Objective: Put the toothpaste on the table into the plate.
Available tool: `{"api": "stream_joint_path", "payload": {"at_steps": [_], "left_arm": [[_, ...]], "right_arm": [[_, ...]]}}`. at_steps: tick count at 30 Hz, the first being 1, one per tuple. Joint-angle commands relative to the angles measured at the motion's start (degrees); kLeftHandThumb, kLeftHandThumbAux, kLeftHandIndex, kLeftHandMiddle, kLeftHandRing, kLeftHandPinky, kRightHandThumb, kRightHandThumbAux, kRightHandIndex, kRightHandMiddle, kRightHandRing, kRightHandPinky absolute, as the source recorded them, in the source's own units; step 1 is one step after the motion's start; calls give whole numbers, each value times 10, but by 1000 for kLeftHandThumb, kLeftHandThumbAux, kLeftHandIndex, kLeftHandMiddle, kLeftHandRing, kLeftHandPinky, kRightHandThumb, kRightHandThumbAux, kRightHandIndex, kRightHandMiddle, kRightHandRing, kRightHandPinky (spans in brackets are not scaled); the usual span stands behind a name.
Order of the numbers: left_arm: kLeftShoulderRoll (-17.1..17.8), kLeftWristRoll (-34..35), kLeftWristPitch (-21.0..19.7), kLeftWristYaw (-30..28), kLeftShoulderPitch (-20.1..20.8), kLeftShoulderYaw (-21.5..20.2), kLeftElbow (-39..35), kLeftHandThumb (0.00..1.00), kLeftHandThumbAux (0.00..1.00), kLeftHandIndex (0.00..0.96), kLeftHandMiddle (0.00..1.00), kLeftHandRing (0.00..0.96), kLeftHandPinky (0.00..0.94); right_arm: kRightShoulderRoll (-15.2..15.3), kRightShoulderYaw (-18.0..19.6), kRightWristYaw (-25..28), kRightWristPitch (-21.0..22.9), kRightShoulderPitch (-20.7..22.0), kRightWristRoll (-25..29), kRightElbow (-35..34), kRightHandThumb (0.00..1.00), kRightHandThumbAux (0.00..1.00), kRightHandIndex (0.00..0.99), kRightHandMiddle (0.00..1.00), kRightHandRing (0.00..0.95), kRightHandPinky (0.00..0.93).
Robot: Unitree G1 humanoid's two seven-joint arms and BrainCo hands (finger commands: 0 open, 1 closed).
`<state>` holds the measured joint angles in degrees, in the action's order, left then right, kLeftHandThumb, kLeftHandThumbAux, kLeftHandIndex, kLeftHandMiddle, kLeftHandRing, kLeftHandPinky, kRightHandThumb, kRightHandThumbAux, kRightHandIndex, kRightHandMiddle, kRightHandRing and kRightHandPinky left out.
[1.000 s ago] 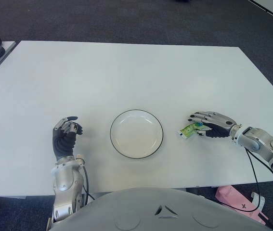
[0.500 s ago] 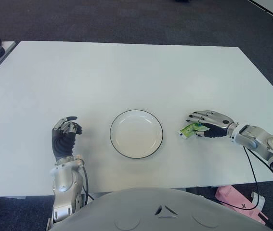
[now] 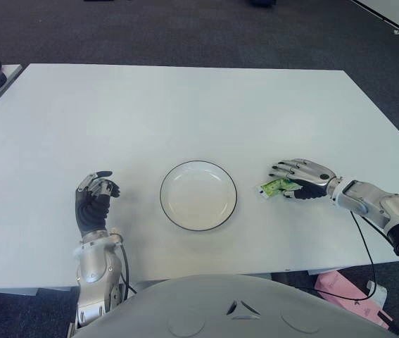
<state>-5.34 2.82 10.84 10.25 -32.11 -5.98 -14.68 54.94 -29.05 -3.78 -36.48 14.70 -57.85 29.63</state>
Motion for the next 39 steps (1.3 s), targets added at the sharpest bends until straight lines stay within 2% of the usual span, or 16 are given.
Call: {"api": "stream_joint_path", "payload": {"at_steps": [1, 13, 22, 31, 39], "left_arm": [[-2, -1, 12, -8, -5, -2, 13, 697, 723, 435, 662, 641, 592], [10, 0, 42, -21, -8, -8, 25, 696, 722, 435, 658, 634, 594], [11, 9, 35, -25, -4, -14, 29, 697, 722, 435, 676, 652, 613], [1, 8, 44, -25, -10, -9, 22, 697, 722, 436, 670, 641, 596], [8, 11, 50, -33, -9, -16, 29, 696, 721, 435, 657, 633, 596]], "right_arm": [[-27, -68, 4, 15, -25, -69, 45, 544, 118, 0, 0, 0, 0], [-6, -93, 32, 40, -29, -67, 11, 557, 120, 0, 0, 0, 0], [20, -104, 43, 53, -44, -63, -17, 572, 121, 0, 0, 0, 0], [41, -120, 30, 75, -67, -91, -43, 590, 123, 0, 0, 0, 0], [39, -124, 19, 91, -75, -98, -49, 582, 112, 0, 0, 0, 0]]}}
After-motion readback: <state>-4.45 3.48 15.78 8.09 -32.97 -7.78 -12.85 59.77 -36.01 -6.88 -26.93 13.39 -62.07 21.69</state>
